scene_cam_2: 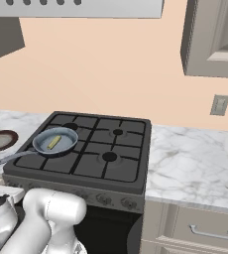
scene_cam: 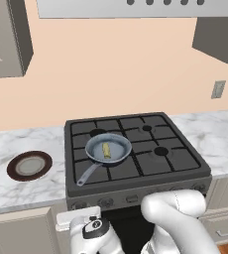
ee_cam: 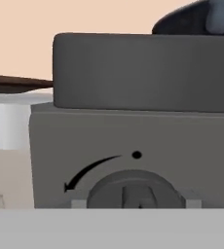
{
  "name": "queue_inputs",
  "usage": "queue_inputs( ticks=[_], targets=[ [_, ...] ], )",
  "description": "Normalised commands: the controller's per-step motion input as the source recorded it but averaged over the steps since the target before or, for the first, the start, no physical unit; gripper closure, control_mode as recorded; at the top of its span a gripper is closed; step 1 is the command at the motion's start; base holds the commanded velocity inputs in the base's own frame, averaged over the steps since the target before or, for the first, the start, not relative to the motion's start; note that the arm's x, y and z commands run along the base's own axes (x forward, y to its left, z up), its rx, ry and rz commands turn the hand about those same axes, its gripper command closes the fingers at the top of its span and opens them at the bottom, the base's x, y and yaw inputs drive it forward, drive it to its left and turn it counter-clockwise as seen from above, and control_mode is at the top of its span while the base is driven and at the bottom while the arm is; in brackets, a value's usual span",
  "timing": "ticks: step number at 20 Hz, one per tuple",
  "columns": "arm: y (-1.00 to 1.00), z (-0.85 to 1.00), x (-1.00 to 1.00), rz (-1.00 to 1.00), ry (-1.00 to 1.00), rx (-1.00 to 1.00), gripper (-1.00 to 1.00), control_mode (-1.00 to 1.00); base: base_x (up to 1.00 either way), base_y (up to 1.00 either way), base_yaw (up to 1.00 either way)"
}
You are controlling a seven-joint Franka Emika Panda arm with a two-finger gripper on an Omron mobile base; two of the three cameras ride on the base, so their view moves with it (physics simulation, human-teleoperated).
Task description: Pick up the butter stick and place it in the pan. Then turn on the burner for the pan.
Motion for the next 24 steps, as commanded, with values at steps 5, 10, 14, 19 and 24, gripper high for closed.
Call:
queue_inputs(
  ticks=[5, 10, 14, 19, 24],
  targets=[
    [0.23, 0.0, -0.05, 0.0, 0.13, -0.28, 1.0, -1.0, 0.0, 0.0, 0.0],
    [0.21, 0.0, -0.14, 0.0, 0.11, -0.32, 1.0, -1.0, 0.0, 0.0, 0.0],
    [0.23, 0.0, -0.23, 0.0, 0.05, -0.36, 1.0, -1.0, 0.0, 0.0, 0.0],
    [0.25, -0.02, -0.31, 0.0, 0.0, -0.41, 1.0, -1.0, 0.0, 0.0, 0.0],
    [0.29, 0.0, -0.32, 0.0, 0.0, -0.43, 1.0, -1.0, 0.0, 0.0, 0.0]
  ],
)
